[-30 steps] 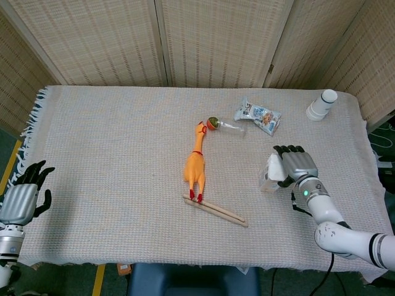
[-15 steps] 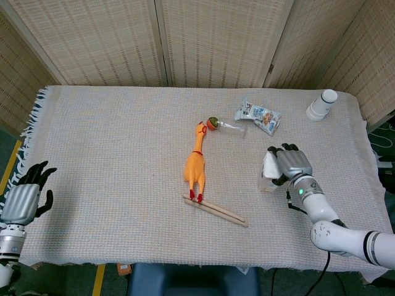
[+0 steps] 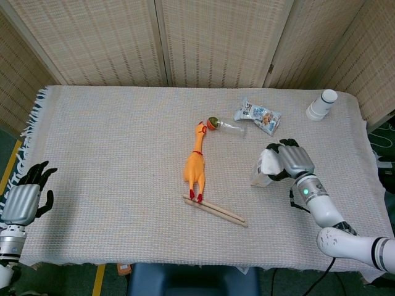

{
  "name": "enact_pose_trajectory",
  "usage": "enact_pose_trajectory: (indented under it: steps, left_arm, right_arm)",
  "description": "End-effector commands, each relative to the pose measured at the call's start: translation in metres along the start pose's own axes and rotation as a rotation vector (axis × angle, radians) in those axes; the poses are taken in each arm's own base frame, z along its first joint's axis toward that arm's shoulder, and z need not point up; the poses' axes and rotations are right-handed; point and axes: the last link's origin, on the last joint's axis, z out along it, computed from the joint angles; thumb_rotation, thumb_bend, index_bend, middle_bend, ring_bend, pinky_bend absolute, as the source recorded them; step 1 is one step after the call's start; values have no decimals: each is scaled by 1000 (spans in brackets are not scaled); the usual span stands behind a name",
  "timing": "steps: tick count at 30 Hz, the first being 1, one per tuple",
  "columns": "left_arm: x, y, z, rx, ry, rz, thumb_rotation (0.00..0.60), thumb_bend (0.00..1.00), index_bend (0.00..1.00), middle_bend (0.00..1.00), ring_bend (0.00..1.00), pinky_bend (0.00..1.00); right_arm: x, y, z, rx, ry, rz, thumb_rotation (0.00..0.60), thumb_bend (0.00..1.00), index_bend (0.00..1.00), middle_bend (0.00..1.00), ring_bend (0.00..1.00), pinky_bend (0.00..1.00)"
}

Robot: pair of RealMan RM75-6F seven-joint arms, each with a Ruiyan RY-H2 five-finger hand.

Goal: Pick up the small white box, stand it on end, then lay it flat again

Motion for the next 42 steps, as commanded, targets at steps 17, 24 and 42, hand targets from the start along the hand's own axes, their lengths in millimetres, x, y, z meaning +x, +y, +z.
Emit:
enact_pose_trajectory:
  steps: [17,24,42]
  left_arm:
    - [-1,0,1,2,-6,-2,600,627,164,0,0,194]
    - [0,-1,1,2,-5,0,600,627,164,0,0,194]
    - [-1,2,0,-6,-10,5,600,627,164,0,0,196]
  right_arm:
    - [-86,72,72,276,157,895,600,420,392,441,247,0]
    - [-97,64,81,319,77,875,600,426,392,440,243,0]
    - [-101,82,80,241,37,696,600,431,391,441,243,0]
